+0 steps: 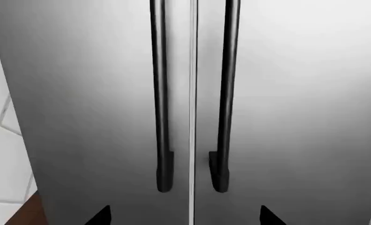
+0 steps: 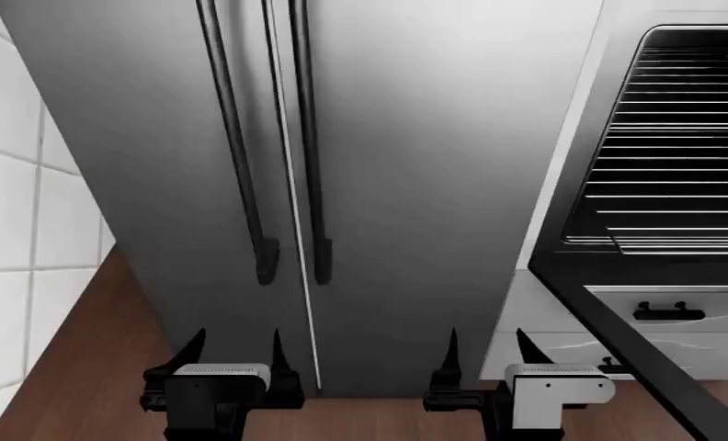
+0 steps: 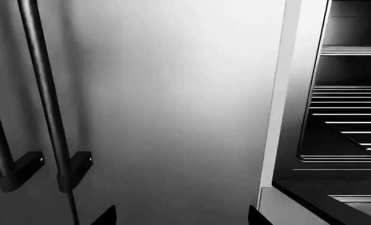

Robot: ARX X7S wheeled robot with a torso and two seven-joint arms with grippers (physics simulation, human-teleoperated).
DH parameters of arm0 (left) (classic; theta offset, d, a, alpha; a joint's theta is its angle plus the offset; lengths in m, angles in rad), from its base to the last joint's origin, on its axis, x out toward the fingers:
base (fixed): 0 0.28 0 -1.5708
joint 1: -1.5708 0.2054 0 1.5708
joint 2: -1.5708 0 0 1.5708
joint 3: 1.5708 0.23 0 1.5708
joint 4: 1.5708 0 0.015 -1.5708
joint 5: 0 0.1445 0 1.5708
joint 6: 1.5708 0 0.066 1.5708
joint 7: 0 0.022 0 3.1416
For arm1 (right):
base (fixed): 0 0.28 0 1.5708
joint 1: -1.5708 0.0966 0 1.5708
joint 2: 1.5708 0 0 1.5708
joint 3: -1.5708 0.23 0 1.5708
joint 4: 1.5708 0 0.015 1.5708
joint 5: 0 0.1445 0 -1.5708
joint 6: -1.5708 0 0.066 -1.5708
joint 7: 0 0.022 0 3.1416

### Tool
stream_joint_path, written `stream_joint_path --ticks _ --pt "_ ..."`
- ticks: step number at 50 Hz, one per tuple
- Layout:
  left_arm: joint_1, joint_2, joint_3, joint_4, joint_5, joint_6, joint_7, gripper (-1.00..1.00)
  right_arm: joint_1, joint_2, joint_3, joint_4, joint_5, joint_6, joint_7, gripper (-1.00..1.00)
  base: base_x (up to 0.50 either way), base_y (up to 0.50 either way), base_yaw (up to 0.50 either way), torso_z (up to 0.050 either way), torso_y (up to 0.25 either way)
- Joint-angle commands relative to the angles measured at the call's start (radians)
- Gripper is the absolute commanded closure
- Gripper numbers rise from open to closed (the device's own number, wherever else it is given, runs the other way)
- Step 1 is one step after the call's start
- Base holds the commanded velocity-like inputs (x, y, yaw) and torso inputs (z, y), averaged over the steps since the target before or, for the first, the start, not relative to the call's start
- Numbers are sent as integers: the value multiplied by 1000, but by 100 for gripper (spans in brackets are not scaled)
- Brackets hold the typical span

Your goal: Fully slide the bottom oven rack out.

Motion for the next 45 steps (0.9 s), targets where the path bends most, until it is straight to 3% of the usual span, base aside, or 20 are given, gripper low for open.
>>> stream_joint_path --ticks 1,10,17,19,24,31,36,41,43,45 --pt "3 -16 21 1 -15 11 -15 -100 0 16 -21 4 14 -7 19 -100 0 0 0 0 0" --pt "11 -44 48 18 -64 6 -33 -100 -5 45 -60 -4 21 -7 57 -100 0 0 0 0 0" --pt "32 -64 68 92 -92 -56 -31 -100 -6 56 -46 -63 114 41 42 -100 0 0 0 46 0" --pt "30 -68 44 145 -131 -140 -43 -100 -8 66 -56 -130 106 89 53 -100 0 0 0 50 0" --pt "8 -112 22 408 -175 -454 -95 -100 37 91 -39 -367 138 389 97 -100 0 0 0 50 0" --pt "-137 -139 -44 680 -271 -894 -157 -100 117 137 9 -658 219 771 137 -100 0 0 0 50 0" --pt "-302 -134 -151 849 -417 -1292 -159 -100 208 150 80 -847 319 1056 156 -100 0 0 0 50 0" --pt "-510 -145 -297 983 -516 -1569 -193 -100 385 155 197 -1031 429 1429 160 -100 0 0 0 50 0" --pt "-563 -232 -409 889 -816 -1570 -460 -100 476 199 310 -1047 682 1541 309 -100 0 0 0 50 0" --pt "-642 -325 -443 763 -1116 -1566 -760 -100 536 276 416 -1005 982 1570 566 -100 0 0 0 50 0"
